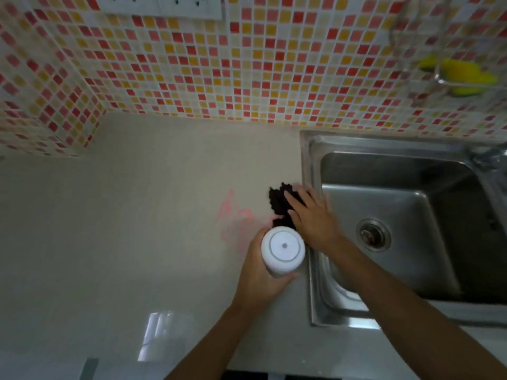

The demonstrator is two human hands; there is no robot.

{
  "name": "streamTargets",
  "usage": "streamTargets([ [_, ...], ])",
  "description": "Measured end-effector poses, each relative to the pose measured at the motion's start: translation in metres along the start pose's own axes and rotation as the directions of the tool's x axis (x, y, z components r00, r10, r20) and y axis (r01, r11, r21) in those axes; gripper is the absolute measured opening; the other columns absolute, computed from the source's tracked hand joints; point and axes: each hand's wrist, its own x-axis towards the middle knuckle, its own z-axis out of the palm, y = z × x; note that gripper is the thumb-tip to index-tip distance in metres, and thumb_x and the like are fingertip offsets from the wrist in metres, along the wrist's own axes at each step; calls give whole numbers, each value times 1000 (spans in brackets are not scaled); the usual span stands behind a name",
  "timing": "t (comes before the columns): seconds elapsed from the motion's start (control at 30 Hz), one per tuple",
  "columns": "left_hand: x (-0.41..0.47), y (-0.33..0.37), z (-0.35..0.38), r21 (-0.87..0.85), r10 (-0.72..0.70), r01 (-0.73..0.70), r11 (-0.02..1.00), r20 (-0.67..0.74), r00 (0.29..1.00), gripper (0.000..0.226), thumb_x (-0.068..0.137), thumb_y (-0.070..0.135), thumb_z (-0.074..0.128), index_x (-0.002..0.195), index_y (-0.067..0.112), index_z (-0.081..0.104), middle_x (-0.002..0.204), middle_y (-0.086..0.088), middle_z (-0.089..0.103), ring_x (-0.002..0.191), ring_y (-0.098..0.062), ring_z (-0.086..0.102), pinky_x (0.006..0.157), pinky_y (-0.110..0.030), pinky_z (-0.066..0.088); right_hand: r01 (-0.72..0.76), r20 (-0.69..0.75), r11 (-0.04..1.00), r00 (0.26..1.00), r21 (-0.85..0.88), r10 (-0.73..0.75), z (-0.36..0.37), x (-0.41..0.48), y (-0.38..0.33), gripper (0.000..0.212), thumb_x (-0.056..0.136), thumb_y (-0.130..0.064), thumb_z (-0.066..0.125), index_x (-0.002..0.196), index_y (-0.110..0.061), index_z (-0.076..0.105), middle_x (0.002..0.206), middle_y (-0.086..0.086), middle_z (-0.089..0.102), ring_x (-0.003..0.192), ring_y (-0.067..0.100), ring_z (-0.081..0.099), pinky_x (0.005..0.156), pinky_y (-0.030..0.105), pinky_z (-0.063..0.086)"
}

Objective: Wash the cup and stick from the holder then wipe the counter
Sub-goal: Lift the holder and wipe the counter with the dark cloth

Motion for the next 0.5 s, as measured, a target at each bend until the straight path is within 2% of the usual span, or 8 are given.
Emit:
streamTargets([
  [0.07, 1, -2, -1, -10, 25, -25, 1000, -8, 1000, 82, 64, 13, 89, 128, 32, 43, 126, 31, 51, 120, 6, 50, 102, -13, 38, 89, 60, 995, 994, -42, -86, 10, 13, -3, 53, 98, -23, 36, 150, -20, 25, 159, 5, 18, 147, 29, 11, 116, 53, 7],
  [0.1, 1, -4, -4, -8, 31, -31, 999, -14, 999, 83, 64, 16, 90, 130, 32, 42, 128, 27, 52, 121, 4, 50, 103, -17, 40, 106, 66, 994, 992, -33, -104, 17, 21, -5, 52, 99, -26, 32, 150, -19, 26, 158, 6, 21, 146, 29, 14, 116, 54, 9],
  [0.17, 1, -1, -16, -1, 53, -53, 999, -42, 998, 90, 64, 22, 90, 134, 41, 37, 133, 20, 49, 125, 2, 47, 107, -17, 37, 33, 43, 999, 999, 7, -33, 23, 29, -11, 58, 99, -46, 12, 148, -20, 30, 157, 5, 26, 146, 26, 19, 116, 55, 14],
  [0.23, 8, 7, -41, -12, 50, -51, 999, -114, 992, 94, 61, 26, 89, 136, 41, 34, 136, 12, 49, 127, 0, 47, 107, -15, 35, -57, 11, 998, 998, 22, 57, 31, 15, -21, 71, 95, -58, 4, 150, -20, 25, 158, 6, 21, 147, 25, 15, 118, 52, 8],
  [0.3, 24, 18, -76, 6, 48, -48, 999, -243, 969, 96, 57, 37, 88, 136, 22, 36, 130, 12, 52, 121, 9, 49, 101, -8, 35, -28, -24, 999, 999, 27, 29, 39, -25, -51, 70, 95, -59, 20, 151, -16, 22, 159, 8, 12, 147, 29, 10, 117, 55, 7],
  [0.4, 52, 26, -137, 53, 75, -58, 997, -415, 907, 102, 54, 38, 89, 136, 13, 34, 120, 30, 47, 109, 22, 48, 95, -3, 37, 206, -24, 977, 978, 47, -205, 58, -88, -127, 70, 91, -57, 39, 150, -21, 27, 160, 8, 12, 147, 32, 10, 112, 62, 15],
  [0.43, 60, 25, -155, 82, 96, -67, 994, -439, 893, 102, 56, 35, 89, 138, 14, 32, 121, 32, 46, 112, 19, 48, 98, -8, 39, 258, -25, 964, 966, 56, -257, 64, -87, -145, 69, 92, -57, 39, 150, -22, 28, 160, 7, 14, 147, 31, 11, 112, 61, 15],
  [0.5, 70, 22, -182, 139, 142, -87, 986, -460, 877, 103, 61, 34, 89, 141, 13, 28, 128, 26, 47, 123, 5, 48, 107, -27, 42, 294, -57, 955, 955, 42, -291, 71, -38, -163, 66, 91, -56, 41, 147, -20, 34, 158, 7, 22, 146, 31, 15, 114, 58, 13],
])
